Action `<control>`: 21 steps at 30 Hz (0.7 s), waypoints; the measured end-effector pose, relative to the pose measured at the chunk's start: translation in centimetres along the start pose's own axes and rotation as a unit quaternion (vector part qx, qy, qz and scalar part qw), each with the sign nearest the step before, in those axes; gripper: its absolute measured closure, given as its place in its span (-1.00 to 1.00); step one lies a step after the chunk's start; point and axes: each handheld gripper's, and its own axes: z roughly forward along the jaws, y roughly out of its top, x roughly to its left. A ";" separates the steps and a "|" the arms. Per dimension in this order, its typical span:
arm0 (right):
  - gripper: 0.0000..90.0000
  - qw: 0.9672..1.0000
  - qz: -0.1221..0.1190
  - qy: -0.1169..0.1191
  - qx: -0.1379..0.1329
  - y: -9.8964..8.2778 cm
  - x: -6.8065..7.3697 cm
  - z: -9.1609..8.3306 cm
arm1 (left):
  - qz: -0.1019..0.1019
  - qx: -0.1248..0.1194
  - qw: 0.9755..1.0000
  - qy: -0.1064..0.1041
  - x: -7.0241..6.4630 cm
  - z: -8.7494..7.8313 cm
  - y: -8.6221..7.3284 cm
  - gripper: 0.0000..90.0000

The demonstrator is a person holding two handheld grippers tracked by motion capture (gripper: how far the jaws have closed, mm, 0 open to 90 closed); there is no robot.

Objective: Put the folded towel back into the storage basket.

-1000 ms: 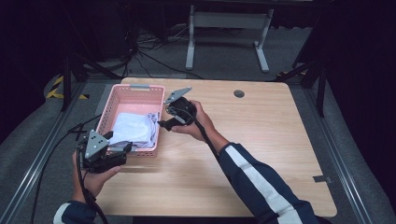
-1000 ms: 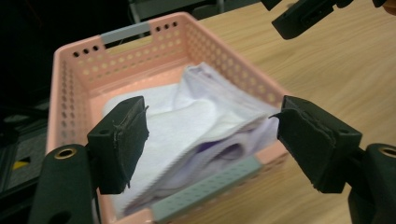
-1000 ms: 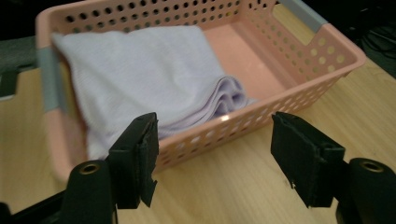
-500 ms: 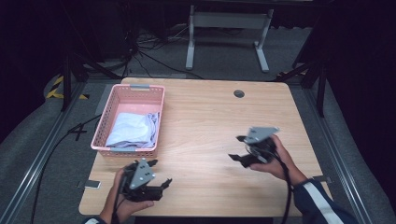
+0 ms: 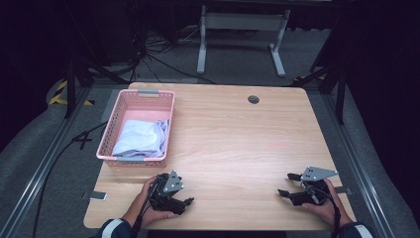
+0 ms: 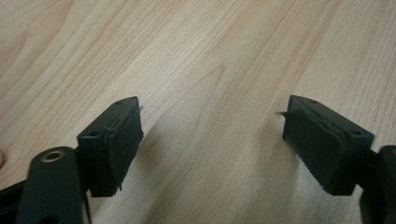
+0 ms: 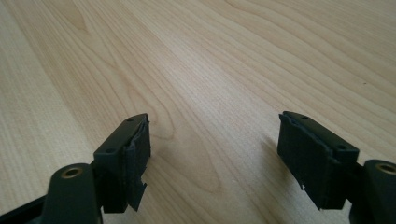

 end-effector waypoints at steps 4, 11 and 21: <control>-0.46 1.000 -0.001 -0.015 0.000 0.0 0.2 0.1 | -0.001 -0.002 1.000 0.003 0.1 0.0 0.0 -0.64; -0.47 1.000 0.001 -0.017 0.001 0.0 0.2 0.1 | -0.003 0.000 1.000 0.002 0.1 0.0 0.0 -0.65; -0.47 1.000 0.002 -0.016 0.000 0.0 0.2 0.1 | -0.002 -0.004 1.000 0.001 0.2 0.2 0.0 -0.67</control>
